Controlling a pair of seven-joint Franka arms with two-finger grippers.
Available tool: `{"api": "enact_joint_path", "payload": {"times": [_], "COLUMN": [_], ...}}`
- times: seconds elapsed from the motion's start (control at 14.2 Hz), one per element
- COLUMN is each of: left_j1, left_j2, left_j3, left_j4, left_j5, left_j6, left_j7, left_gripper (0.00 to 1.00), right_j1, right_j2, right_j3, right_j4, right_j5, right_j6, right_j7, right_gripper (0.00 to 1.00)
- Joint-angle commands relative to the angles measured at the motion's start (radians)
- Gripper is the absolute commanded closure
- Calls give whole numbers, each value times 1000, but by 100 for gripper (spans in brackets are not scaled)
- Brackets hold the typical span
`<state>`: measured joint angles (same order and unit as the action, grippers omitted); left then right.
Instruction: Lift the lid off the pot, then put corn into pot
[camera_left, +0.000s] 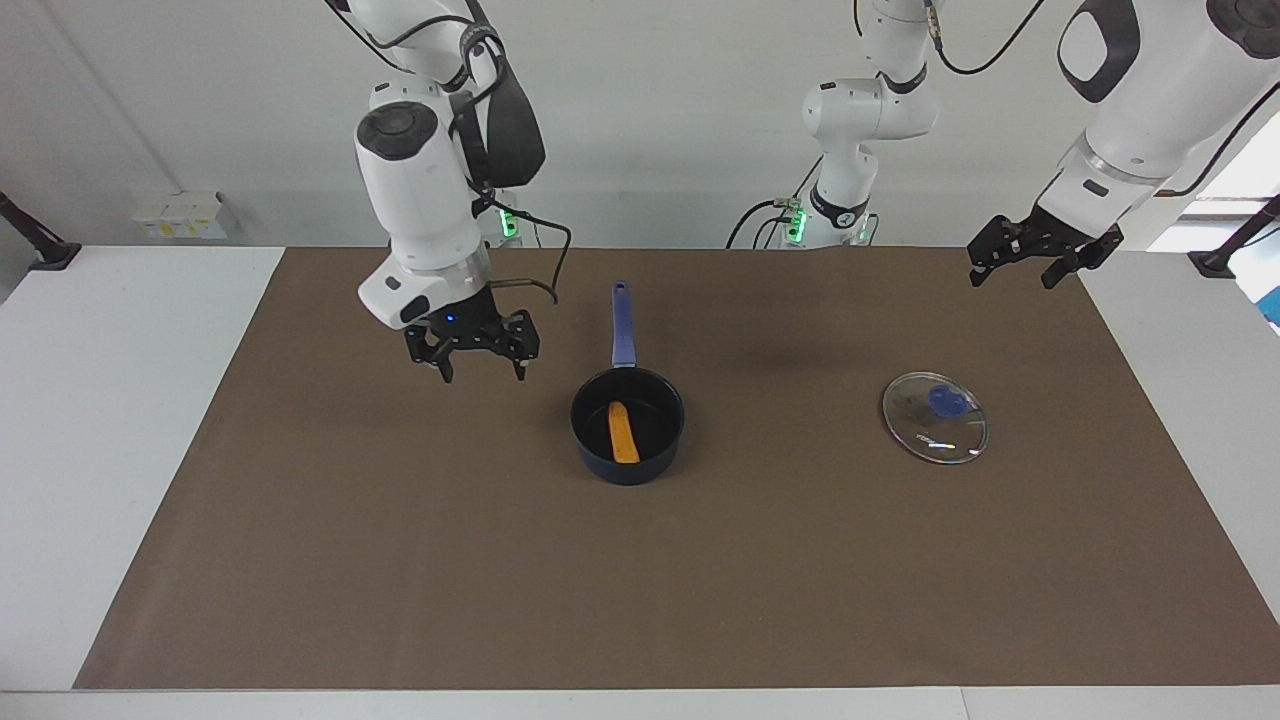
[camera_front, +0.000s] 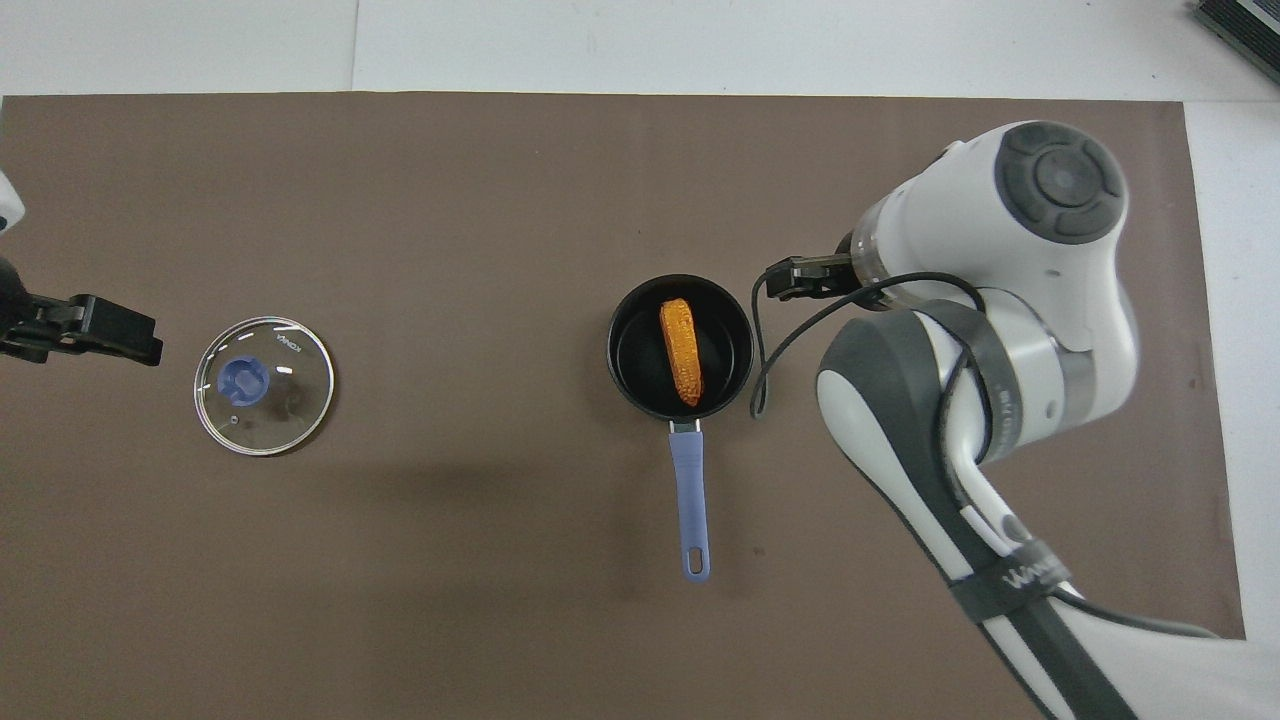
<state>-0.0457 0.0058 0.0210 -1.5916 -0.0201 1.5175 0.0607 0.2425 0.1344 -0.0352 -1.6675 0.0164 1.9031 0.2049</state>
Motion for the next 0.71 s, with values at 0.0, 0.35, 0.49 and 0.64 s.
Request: {"api": "enact_joint_path", "payload": {"times": [0.0,0.35,0.49,0.64], "left_j1": [6,-2,-3,-3], "left_j2": [-26,-26,-17,-6], "left_j3": [-1,-1,-3,-1], "left_j4": [-31,-28,-15,7], "left_j5": [11,8,5,6], "left_j6": [3,6,6,-3], "left_j7": [4,7,5,2], "left_gripper": [0,0,0,0], "right_j1": [-69,-178,-192,-200], "right_j2": [-80,-163,-167,-194], "right_j3": [14,12,9,9], "right_j4": [-11,32,90,109], "right_j5": [0,10,11,10], "right_j6": [-91,-261,-331,-371], "right_j7": [-103,-219,-210,-203], "right_gripper": [0,0,0,0]}}
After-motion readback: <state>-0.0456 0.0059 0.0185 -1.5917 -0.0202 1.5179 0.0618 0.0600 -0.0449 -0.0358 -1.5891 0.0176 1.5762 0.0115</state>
